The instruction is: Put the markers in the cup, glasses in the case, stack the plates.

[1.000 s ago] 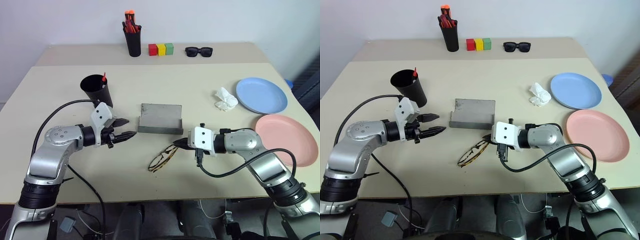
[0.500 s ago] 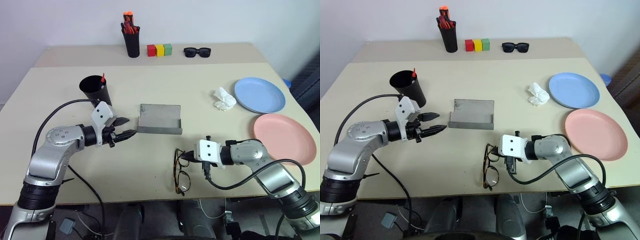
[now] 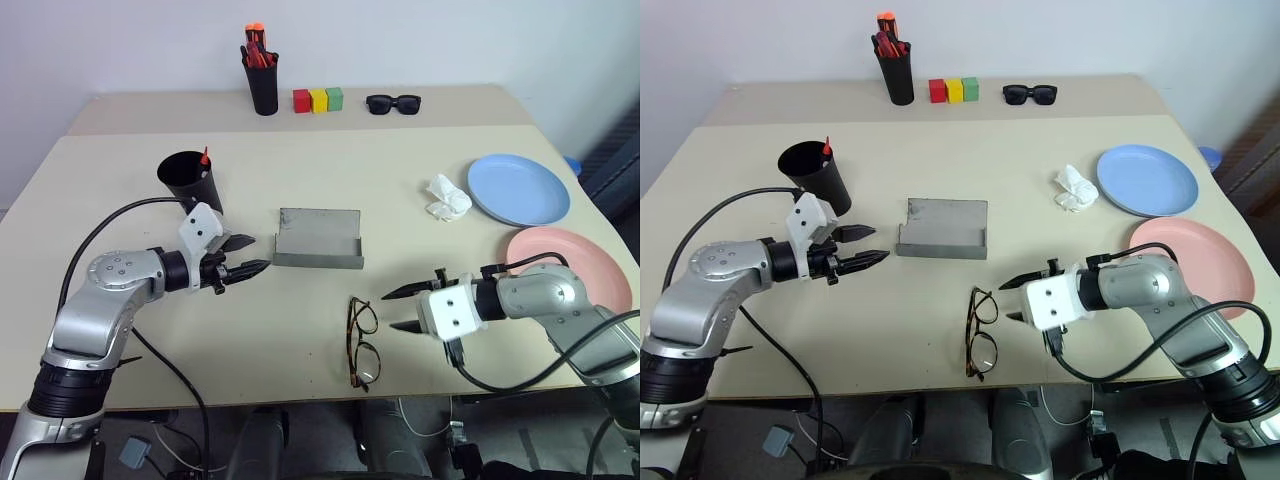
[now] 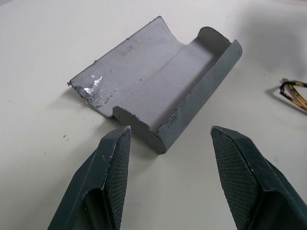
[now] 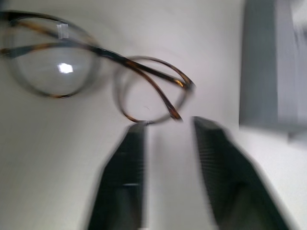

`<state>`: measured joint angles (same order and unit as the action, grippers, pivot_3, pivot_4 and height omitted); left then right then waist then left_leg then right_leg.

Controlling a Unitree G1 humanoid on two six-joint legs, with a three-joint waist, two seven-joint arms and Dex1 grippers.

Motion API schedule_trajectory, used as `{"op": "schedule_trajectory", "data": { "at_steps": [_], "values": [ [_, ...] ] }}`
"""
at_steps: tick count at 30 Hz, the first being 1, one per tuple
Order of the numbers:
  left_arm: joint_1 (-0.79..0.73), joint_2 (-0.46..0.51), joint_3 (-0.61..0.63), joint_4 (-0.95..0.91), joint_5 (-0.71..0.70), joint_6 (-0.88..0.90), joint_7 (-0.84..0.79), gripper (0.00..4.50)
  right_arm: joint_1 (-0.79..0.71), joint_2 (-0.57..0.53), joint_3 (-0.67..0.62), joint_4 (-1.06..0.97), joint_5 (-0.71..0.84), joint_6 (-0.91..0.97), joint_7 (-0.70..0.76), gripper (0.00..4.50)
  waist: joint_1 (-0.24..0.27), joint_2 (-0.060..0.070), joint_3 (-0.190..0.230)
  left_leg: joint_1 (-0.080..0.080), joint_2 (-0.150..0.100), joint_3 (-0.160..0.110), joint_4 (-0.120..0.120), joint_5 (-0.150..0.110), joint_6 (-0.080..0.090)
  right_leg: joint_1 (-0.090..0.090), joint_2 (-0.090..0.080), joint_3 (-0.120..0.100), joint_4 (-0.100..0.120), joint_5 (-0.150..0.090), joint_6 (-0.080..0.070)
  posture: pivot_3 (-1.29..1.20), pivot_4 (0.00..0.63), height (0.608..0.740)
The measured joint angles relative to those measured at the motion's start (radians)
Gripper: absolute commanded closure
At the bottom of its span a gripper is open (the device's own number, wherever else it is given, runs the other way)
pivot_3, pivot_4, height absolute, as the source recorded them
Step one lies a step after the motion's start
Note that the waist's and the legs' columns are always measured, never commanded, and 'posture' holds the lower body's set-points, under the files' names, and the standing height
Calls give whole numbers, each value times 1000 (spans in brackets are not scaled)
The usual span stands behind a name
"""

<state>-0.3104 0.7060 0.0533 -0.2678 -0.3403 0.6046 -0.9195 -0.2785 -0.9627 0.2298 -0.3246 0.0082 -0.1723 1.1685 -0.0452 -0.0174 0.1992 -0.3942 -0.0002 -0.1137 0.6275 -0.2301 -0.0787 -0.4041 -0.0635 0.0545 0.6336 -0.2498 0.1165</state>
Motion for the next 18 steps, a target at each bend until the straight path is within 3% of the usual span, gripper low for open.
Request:
{"op": "schedule_trajectory", "data": {
  "at_steps": [9,18],
  "values": [
    [23,3,4,-4,-18,-3,12,1784,-64,91,77,124,-156,-413,-63,1783,1,0,0,1,0,0,0,0,0,1,0,0,0,0,0,0,150,740],
    [44,11,13,-29,-41,3,41,1784,-100,145,148,227,-282,-589,-139,1783,3,0,0,1,0,0,0,0,0,1,0,1,0,0,0,0,150,740]
  ]
}}
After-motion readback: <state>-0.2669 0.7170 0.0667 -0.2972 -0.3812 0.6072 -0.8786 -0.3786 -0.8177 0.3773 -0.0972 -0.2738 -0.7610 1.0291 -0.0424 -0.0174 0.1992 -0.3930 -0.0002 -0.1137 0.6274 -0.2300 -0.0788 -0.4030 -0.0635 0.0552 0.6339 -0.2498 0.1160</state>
